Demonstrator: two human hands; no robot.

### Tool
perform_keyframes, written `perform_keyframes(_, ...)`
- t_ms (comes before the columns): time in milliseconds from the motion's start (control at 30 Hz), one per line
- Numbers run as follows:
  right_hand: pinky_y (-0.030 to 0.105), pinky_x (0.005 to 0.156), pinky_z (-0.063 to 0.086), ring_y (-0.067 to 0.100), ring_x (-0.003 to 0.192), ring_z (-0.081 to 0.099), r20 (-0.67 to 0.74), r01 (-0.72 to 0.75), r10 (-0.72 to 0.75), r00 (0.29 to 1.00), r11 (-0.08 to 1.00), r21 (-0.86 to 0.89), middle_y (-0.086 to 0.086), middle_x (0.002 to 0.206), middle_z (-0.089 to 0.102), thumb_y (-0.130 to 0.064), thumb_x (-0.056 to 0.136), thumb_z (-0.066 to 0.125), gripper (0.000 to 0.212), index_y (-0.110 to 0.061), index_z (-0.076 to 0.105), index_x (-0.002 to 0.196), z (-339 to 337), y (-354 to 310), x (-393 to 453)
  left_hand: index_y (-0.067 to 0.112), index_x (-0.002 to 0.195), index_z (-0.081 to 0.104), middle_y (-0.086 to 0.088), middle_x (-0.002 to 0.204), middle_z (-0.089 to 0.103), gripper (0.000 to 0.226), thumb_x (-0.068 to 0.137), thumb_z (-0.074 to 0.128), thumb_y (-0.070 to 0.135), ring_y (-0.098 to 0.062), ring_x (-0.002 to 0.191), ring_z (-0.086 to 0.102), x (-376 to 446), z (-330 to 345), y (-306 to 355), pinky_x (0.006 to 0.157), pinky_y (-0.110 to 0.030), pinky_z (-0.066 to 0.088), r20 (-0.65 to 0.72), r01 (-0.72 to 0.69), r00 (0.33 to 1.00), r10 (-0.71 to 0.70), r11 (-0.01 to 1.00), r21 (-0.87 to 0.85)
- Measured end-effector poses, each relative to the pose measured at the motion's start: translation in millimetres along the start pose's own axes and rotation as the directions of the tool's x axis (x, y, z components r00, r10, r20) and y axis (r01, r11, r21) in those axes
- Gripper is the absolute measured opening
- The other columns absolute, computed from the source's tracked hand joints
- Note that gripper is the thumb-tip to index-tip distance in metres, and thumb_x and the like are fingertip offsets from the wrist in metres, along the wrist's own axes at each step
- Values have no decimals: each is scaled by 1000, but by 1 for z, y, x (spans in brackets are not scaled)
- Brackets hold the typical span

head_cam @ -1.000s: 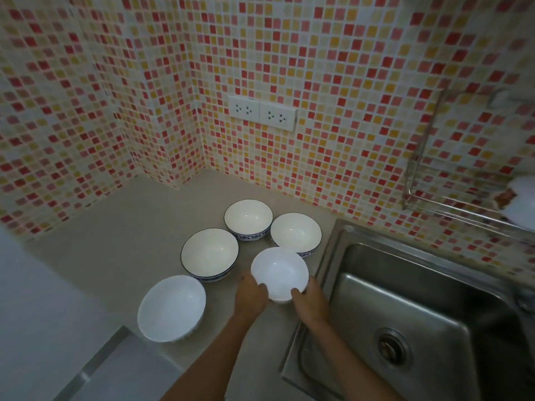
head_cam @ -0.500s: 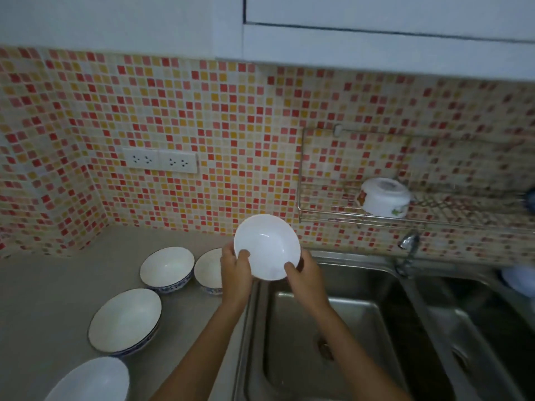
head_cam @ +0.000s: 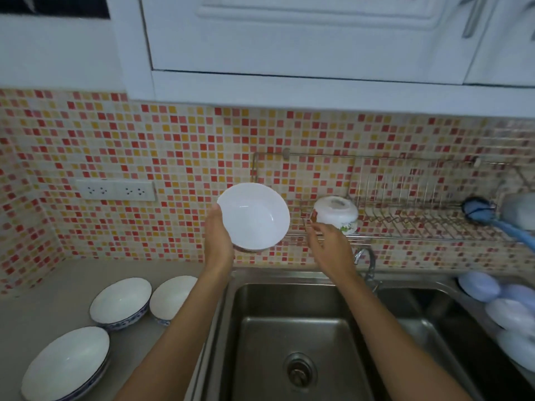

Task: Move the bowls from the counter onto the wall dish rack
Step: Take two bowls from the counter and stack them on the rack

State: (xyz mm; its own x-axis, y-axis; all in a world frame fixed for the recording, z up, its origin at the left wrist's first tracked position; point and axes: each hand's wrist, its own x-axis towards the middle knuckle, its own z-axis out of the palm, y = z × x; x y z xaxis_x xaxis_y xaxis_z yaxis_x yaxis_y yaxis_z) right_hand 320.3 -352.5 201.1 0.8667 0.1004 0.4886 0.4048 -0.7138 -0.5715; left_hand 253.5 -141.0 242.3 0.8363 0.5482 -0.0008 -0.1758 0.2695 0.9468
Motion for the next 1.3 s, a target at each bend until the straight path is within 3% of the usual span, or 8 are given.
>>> perform_keyframes(200, 37, 85, 57, 21, 90, 67, 19, 145, -145, 989, 967, -208, 6, 102, 74, -29, 97, 53, 26, -13, 71, 107, -2, 50, 17, 30, 128, 38, 3, 121, 50, 40, 95, 35, 53, -16, 98, 55, 3, 56, 7, 60, -22, 50, 116, -216, 974, 193, 944, 248)
perform_keyframes(400, 44, 108, 43, 22, 109, 66, -82, 282, -312, 946, 923, -262, 9, 117, 70, -27, 97, 36, 43, -6, 68, 117, 15, 78, 10, 32, 132, 36, 3, 128, 44, 49, 89, 54, 47, -22, 112, 50, 13, 102, 0, 84, -40, 55, 198, -329, 941, 273, 874, 359)
perform_keyframes(533, 42, 110, 41, 22, 112, 65, -130, 274, -310, 942, 932, -239, 10, 118, 69, -26, 96, 36, 44, -5, 68, 118, 22, 81, 10, 31, 133, 39, 1, 136, 43, 61, 80, 64, 51, -20, 117, 47, 23, 117, -14, 93, -36, 49, 249, -504, 863, 441, 699, 508)
perform_keyframes(667, 42, 112, 39, 20, 117, 62, -121, 274, -308, 944, 932, -236, 9, 123, 67, -28, 97, 36, 44, -7, 66, 122, 26, 82, 9, 25, 132, 43, 1, 131, 44, 66, 76, 72, 45, -9, 109, 39, 27, 123, -32, 88, -25, 40, 350, -611, 777, 523, 493, 619)
perform_keyframes(767, 41, 113, 38, 20, 117, 62, -165, 277, -320, 933, 931, -237, 9, 122, 68, -26, 96, 40, 41, -7, 66, 121, 31, 84, 10, 25, 131, 43, -4, 134, 45, 69, 72, 74, 47, -18, 116, 43, 38, 121, -50, 97, -37, 44, 447, -641, 751, 486, 371, 672)
perform_keyframes(933, 40, 113, 36, 19, 118, 61, -242, 318, -368, 898, 922, -221, 8, 123, 67, -22, 95, 46, 37, -7, 67, 121, 39, 91, 9, 21, 132, 46, -4, 138, 48, 73, 69, 78, 41, -24, 121, 41, 53, 120, -66, 103, -40, 38, 517, -654, 722, 461, 208, 728)
perform_keyframes(1133, 43, 111, 39, 20, 120, 60, -312, 351, -408, 858, 909, -224, 9, 123, 67, -19, 96, 49, 34, -5, 66, 121, 47, 97, 12, 21, 132, 49, -7, 137, 50, 75, 66, 82, 34, -30, 125, 42, 65, 127, -76, 108, -46, 33, 572, -653, 719, 395, 104, 750)
perform_keyframes(1300, 42, 114, 36, 21, 120, 60, -354, 365, -421, 835, 906, -216, 10, 123, 67, -20, 98, 46, 34, -4, 66, 120, 50, 98, 13, 23, 132, 49, -6, 138, 49, 73, 67, 81, 33, -28, 124, 40, 65, 128, -79, 107, -45, 32, 492, -602, 772, 403, 215, 769)
